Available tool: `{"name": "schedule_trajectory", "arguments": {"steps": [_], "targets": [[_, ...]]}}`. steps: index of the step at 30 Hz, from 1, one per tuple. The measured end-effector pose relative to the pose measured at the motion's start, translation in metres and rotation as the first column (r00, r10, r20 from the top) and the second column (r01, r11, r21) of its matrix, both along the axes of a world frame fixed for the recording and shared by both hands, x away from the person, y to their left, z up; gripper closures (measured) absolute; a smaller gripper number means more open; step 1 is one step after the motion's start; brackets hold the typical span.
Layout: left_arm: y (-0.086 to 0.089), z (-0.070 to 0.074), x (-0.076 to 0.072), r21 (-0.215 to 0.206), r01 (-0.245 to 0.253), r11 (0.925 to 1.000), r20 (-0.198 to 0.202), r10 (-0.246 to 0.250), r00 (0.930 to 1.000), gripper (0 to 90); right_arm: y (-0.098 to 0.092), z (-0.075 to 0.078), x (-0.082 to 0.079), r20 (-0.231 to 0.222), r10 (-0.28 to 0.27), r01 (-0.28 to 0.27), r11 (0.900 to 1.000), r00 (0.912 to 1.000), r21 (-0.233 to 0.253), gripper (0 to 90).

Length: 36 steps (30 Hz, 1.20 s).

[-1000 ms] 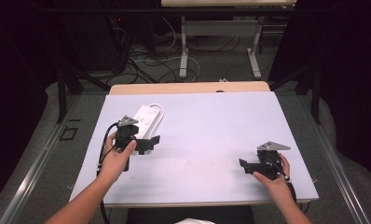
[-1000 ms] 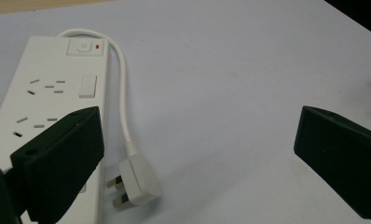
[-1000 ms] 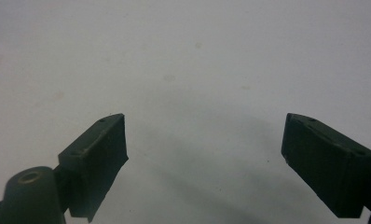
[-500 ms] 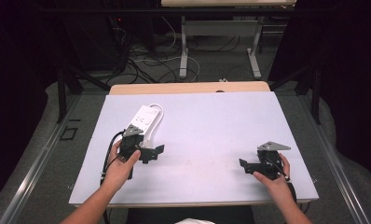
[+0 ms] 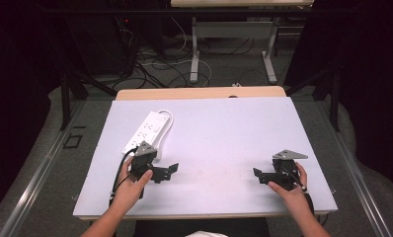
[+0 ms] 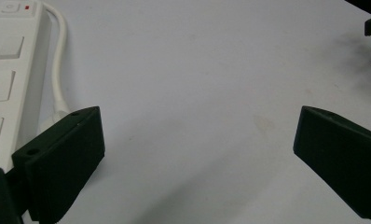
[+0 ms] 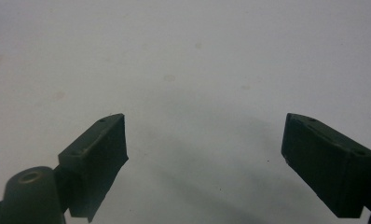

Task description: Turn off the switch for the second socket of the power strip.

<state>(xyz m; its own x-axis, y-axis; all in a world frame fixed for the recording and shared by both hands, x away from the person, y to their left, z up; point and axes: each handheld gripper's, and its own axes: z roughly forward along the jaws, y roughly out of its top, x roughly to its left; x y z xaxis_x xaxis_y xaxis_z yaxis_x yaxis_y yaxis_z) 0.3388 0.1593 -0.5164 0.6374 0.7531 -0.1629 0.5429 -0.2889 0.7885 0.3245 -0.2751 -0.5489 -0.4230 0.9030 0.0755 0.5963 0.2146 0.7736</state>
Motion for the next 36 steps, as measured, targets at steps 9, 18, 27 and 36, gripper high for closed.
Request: {"name": "schedule_trajectory", "arguments": {"steps": [9, 18, 27, 36], "targets": [[-0.001, -0.011, -0.011, 0.001, 0.012, 0.9999, 0.003, -0.012, 0.9999, 1.6, 0.000, 0.000, 0.000, 0.002, 0.000, 0.000, 1.000, 1.0000, -0.002, 13.6], [-0.001, -0.018, -0.015, -0.006, 0.023, 0.9997, -0.001, -0.023, 0.9997, 1.7, 0.000, 0.001, -0.001, -0.002, -0.005, 0.005, 1.000, 1.0000, 0.002, 13.6], [-0.003, -0.029, -0.017, -0.015, 0.004, 0.9999, -0.002, -0.004, 1.0000, 2.1, 0.000, 0.000, -0.001, -0.001, 0.001, -0.001, 1.000, 1.0000, 0.005, 13.6], [-0.005, -0.036, -0.019, -0.025, -0.001, 0.9997, -0.015, 0.001, 0.9999, 2.5, 0.000, 0.000, -0.001, 0.001, 0.001, -0.001, 1.000, 1.0000, 0.002, 13.5]]}}
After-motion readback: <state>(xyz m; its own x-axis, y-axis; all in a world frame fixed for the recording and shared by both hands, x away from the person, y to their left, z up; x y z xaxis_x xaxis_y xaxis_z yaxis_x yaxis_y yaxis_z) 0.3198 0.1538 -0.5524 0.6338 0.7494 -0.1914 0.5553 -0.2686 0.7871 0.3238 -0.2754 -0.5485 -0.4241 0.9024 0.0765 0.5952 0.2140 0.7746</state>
